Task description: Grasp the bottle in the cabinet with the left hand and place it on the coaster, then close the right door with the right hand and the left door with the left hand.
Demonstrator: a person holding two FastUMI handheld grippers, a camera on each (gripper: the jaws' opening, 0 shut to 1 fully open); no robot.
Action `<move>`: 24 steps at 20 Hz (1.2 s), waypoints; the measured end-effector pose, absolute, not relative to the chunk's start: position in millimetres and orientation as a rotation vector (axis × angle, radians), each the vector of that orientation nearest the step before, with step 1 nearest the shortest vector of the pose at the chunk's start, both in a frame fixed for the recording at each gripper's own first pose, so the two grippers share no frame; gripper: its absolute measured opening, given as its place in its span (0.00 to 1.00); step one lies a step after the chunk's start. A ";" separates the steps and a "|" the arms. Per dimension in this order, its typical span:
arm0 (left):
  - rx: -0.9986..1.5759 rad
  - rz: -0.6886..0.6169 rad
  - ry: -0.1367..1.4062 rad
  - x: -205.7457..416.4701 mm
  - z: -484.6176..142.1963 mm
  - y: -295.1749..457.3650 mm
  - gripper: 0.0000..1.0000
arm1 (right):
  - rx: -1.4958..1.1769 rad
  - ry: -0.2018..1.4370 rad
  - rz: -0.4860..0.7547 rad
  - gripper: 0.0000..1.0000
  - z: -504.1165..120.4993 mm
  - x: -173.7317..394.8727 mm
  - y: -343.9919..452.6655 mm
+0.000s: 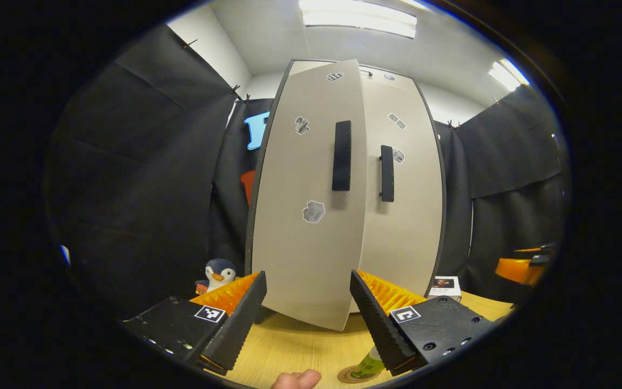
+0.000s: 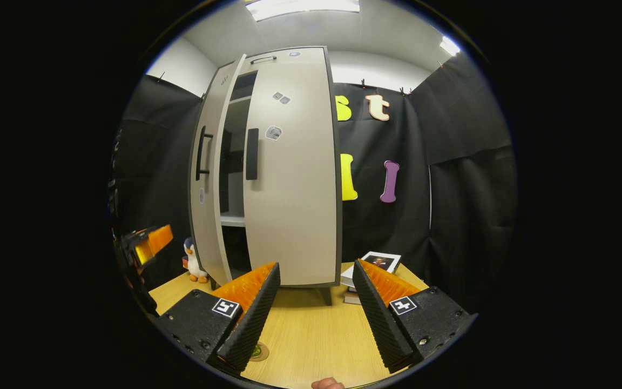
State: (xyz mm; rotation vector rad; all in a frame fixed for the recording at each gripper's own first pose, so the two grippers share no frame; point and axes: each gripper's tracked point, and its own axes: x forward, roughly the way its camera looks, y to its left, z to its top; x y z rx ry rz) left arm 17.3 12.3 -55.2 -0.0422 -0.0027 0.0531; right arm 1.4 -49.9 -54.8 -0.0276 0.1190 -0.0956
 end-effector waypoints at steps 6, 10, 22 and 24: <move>-0.059 0.056 0.069 -4.1 -82.7 4.4 0.95 | -0.007 0.125 -0.113 0.83 -50.4 10.9 -59.8; -0.034 0.082 0.035 -1.3 -70.6 14.0 0.95 | -0.006 0.120 -0.097 0.83 -47.1 17.6 -55.6; -0.018 0.059 0.006 7.3 -52.1 9.4 0.94 | -0.045 0.080 -0.069 0.83 -32.7 24.2 -49.6; -0.032 0.058 0.016 8.4 -51.6 8.3 0.99 | -0.057 0.059 -0.096 0.83 -26.6 22.3 -53.7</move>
